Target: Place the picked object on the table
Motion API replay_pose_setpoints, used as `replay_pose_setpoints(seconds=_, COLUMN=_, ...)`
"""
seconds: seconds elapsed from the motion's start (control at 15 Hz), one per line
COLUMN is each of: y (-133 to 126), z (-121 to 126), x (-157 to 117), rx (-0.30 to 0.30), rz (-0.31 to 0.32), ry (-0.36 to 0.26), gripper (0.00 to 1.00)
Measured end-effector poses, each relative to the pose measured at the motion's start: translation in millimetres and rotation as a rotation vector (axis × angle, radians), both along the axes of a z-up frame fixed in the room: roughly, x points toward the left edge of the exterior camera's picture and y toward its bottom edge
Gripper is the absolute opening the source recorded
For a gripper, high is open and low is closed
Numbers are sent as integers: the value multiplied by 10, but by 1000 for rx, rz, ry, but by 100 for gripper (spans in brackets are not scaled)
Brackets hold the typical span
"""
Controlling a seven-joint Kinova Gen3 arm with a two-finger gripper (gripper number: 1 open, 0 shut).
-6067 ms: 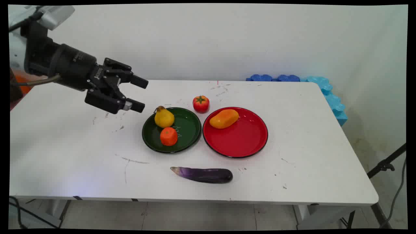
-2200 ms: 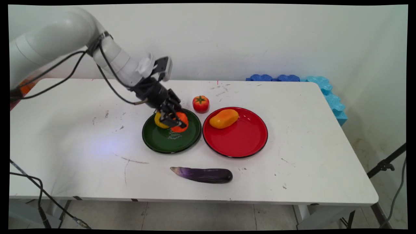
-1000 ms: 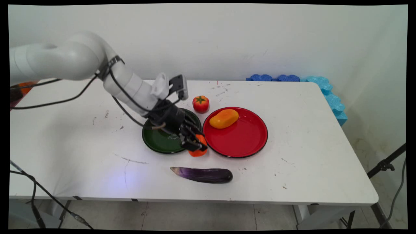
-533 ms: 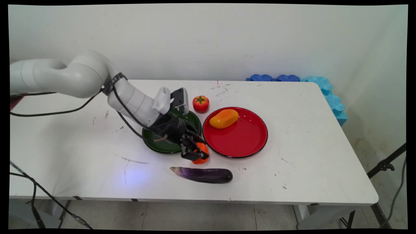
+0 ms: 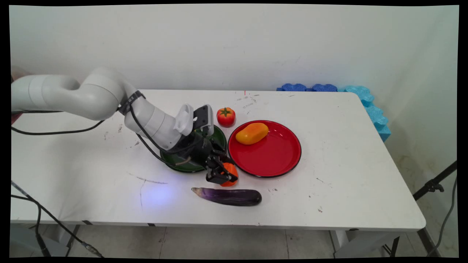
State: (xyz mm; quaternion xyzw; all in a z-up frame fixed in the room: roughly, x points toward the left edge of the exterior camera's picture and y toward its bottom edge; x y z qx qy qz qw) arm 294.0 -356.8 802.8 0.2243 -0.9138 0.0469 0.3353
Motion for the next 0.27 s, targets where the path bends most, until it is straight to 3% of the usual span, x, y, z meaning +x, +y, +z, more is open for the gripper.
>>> replay_pose_setpoints(seconds=0.07, y=1, z=-9, x=-6, rx=-6, rz=-2, ry=4, gripper=100)
replay_pose_setpoints(seconds=0.27, y=10, z=-5, x=-24, rx=-12, rz=-4, ry=16, gripper=100)
